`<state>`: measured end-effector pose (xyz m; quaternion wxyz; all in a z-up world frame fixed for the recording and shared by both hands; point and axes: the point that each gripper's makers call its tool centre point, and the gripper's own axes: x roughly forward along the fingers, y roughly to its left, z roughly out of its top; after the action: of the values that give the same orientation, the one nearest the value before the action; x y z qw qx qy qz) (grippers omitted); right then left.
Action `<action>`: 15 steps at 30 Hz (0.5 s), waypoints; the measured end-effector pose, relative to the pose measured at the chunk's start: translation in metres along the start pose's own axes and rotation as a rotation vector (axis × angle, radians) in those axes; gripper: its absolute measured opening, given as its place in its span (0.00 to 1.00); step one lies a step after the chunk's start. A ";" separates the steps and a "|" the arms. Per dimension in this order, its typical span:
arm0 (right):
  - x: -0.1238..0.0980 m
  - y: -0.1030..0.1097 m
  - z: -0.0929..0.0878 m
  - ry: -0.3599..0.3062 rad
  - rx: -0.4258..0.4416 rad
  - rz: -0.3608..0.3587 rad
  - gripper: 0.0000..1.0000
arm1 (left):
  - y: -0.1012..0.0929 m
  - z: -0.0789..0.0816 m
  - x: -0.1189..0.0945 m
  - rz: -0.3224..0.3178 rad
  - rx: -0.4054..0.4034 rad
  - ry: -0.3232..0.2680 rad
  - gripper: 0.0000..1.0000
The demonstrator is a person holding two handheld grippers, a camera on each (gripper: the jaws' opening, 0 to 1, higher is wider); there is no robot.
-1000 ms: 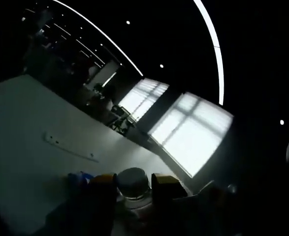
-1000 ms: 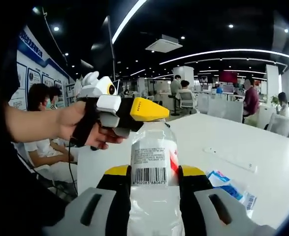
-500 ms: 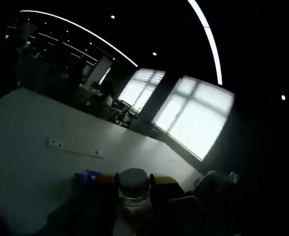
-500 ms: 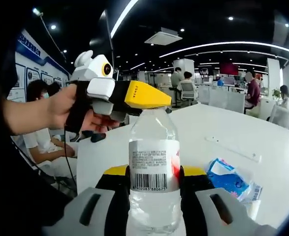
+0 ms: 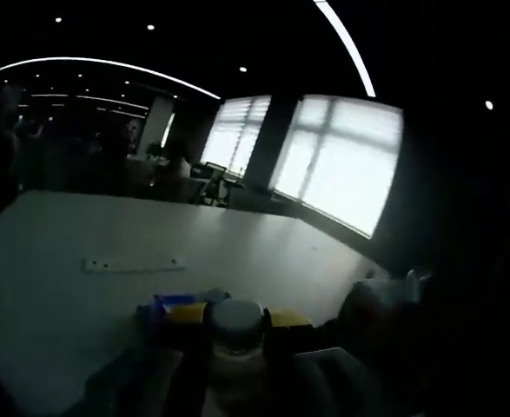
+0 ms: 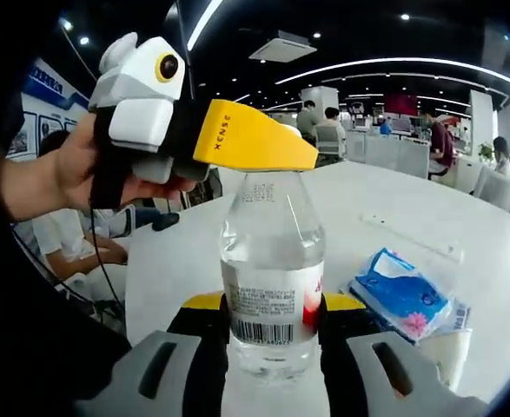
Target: Arrange the tabletop items into an orderly group along one side of the table until the central work area is clear of visible clutter.
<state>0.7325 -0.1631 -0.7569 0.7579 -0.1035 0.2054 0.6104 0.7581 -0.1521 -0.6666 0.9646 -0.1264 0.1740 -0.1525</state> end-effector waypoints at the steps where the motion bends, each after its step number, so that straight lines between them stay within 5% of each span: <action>1: 0.001 -0.001 -0.001 0.002 0.001 -0.001 0.35 | 0.001 -0.002 0.000 0.003 0.004 0.002 0.20; 15: 0.001 0.006 -0.014 -0.002 -0.028 0.030 0.35 | 0.008 -0.034 -0.003 0.028 0.109 0.074 0.19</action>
<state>0.7243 -0.1668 -0.7692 0.7473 -0.1105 0.1974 0.6248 0.7448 -0.1503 -0.6988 0.9651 -0.0653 0.2025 -0.1528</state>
